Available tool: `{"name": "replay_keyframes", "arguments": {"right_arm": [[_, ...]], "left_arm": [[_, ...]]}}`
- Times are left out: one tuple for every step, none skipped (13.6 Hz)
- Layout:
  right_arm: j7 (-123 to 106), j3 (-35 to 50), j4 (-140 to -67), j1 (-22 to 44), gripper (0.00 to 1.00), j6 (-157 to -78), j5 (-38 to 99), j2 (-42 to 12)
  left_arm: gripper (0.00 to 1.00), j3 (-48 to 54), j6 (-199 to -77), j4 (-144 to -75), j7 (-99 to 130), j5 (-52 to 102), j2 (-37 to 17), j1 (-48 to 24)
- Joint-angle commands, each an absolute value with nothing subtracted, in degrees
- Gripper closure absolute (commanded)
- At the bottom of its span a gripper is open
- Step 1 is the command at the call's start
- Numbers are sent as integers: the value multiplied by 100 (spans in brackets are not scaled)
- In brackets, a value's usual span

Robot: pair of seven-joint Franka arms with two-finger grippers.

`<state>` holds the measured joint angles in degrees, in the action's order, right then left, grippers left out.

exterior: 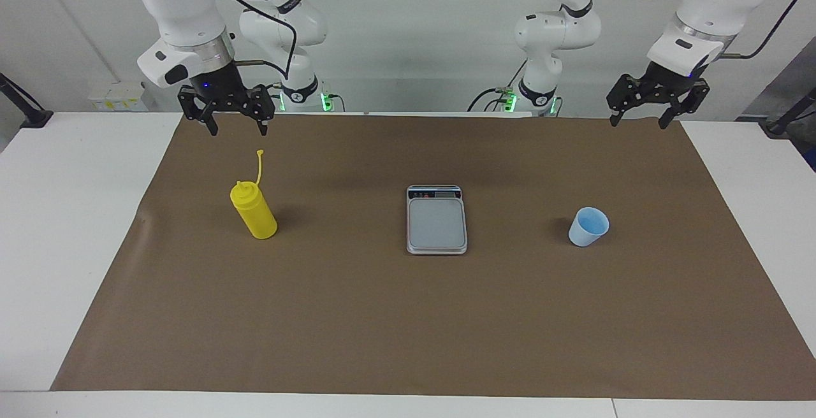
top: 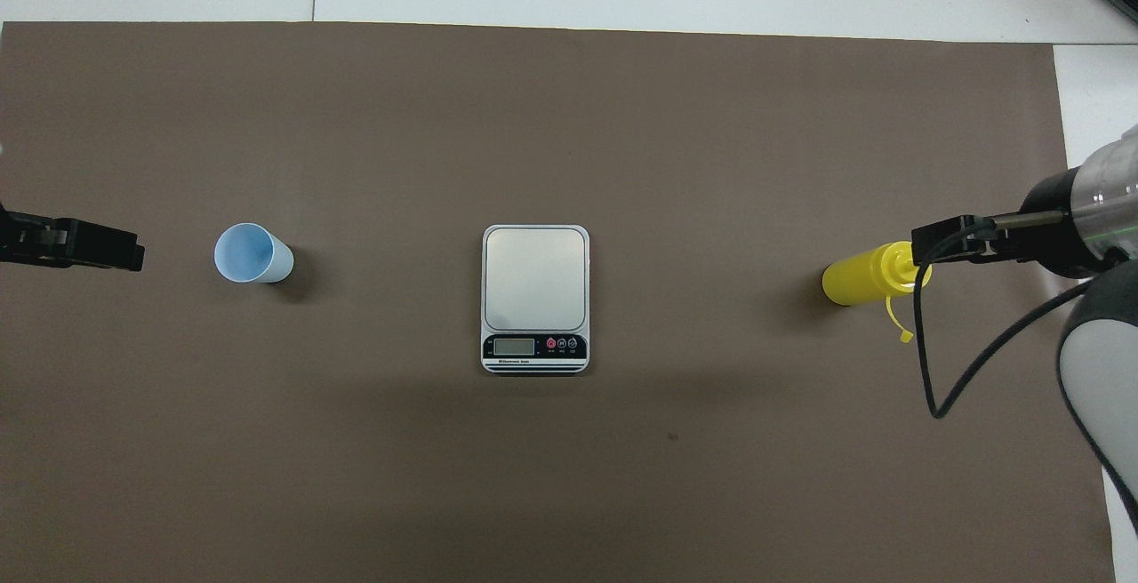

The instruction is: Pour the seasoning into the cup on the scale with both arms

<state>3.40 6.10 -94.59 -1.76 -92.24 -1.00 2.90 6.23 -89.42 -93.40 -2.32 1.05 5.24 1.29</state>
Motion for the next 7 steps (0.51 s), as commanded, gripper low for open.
{"name": "replay_keyframes", "arguments": {"right_arm": [[448,633,-9615,-237,0,-9281,35,422],[448,633,-9615,-237,0,-9281,35,422],[448,633,-9615,-237,0,-9281,35,422],[448,633,-9615,-237,0,-9281,35,422],[448,633,-9615,-237,0,-9281,35,422],[448,633,-9615,-237,0,-9281,35,422],[448,633,-9615,-237,0,-9281,35,422]], "left_arm": [[0,659,-9017,-9422,-220,44,580,220],[0,650,-9105,-9500,-220,44,571,220],[0,624,-9262,-9614,-220,44,571,237],[0,615,-9359,-9746,-202,53,545,298],[0,615,-9456,-9782,-193,53,484,360],[0,615,-9640,-9895,-193,53,379,404],[0,615,-9859,-10062,-124,53,361,413]]}}
